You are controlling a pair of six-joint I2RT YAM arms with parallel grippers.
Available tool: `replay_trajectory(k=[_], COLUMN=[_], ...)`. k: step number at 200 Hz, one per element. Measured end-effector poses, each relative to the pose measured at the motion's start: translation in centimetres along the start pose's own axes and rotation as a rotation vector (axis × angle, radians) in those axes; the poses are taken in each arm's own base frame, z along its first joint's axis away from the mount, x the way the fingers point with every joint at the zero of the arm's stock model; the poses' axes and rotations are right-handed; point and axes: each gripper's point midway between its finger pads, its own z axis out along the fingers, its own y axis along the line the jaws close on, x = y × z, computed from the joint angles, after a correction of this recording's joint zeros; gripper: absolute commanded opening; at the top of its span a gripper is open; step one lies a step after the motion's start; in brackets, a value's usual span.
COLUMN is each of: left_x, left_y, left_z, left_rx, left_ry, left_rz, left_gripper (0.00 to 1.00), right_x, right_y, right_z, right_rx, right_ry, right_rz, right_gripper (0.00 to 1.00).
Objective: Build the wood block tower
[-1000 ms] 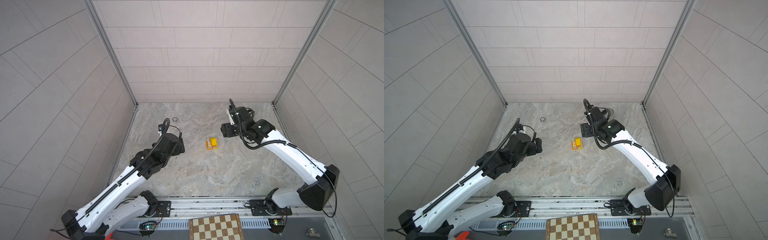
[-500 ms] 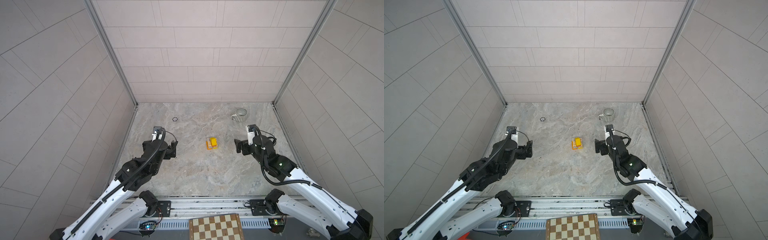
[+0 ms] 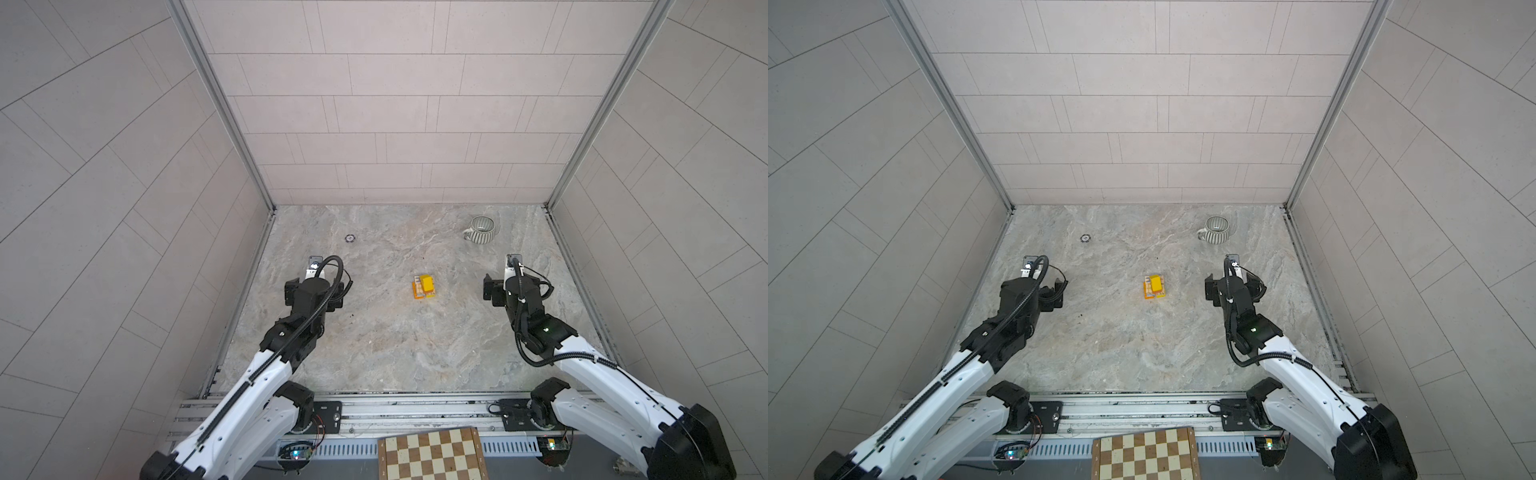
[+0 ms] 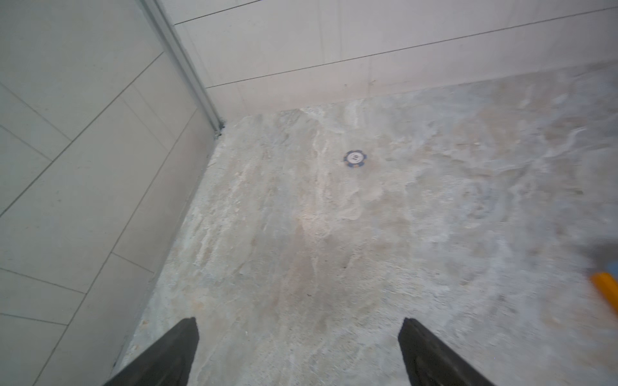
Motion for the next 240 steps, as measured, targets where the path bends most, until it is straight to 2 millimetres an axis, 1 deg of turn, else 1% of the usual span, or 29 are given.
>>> replay_trajectory(k=[10,23,38,47,60,77,87,105,128,141,149,163,181,217,230,240], left_x=[1.1,3.3,5.2,6.1,7.1,7.9,8.2,8.0,6.7,5.9,5.6,5.0,4.3,3.6,3.8,4.0], left_y=[0.1,0.1,0.6,0.8,1.0,1.2,1.3,1.6,1.9,2.2,2.3,2.6,3.0,4.4,4.4,4.2], left_z=[1.4,3.2,5.2,6.4,7.6,8.9,9.6,10.8,12.2,12.7,12.9,13.0,12.9,12.4,12.7,13.1], left_rx=[-0.027,-0.044,-0.070,-0.077,-0.082,-0.083,-0.081,-0.084,-0.091,-0.097,-0.101,-0.108,-0.114,-0.134,-0.130,-0.118], left_ry=[0.010,0.059,0.126,0.156,0.183,0.199,0.205,0.197,0.151,0.114,0.098,0.069,0.037,0.011,0.015,0.027], left_rz=[0.026,0.057,0.060,0.051,0.037,0.018,0.005,-0.029,-0.082,-0.111,-0.120,-0.136,-0.155,-0.185,-0.188,-0.190], left_gripper=[1.00,1.00,0.99,0.99,0.99,0.99,0.99,1.00,1.00,1.00,1.00,0.99,0.99,1.00,1.00,1.00], right_x=[0.7,1.9,3.0,3.4,3.3,3.0,3.2,4.3,6.1,6.5,6.3,5.2,4.1,4.7,4.4,3.7], right_y=[-1.5,-3.5,-5.0,-5.4,-5.5,-5.4,-5.5,-5.4,-4.8,-4.5,-4.3,-4.1,-4.1,-4.7,-5.1,-5.5], right_z=[0.6,1.3,1.9,2.1,2.4,2.9,3.3,4.2,5.4,5.8,5.8,5.8,5.3,4.4,3.9,3.4], right_rx=[0.042,0.102,0.151,0.165,0.169,0.175,0.182,0.188,0.173,0.156,0.145,0.129,0.119,0.132,0.145,0.159], right_ry=[0.006,0.016,0.027,0.026,0.007,-0.038,-0.057,-0.069,-0.055,-0.047,-0.052,-0.085,-0.142,-0.174,-0.195,-0.223], right_rz=[0.025,0.056,0.082,0.088,0.087,0.083,0.080,0.070,0.043,0.033,0.032,0.044,0.070,0.090,0.100,0.112], right_gripper=[0.99,0.99,1.00,1.00,1.00,1.00,1.00,0.99,1.00,0.99,1.00,1.00,0.99,0.99,1.00,1.00])
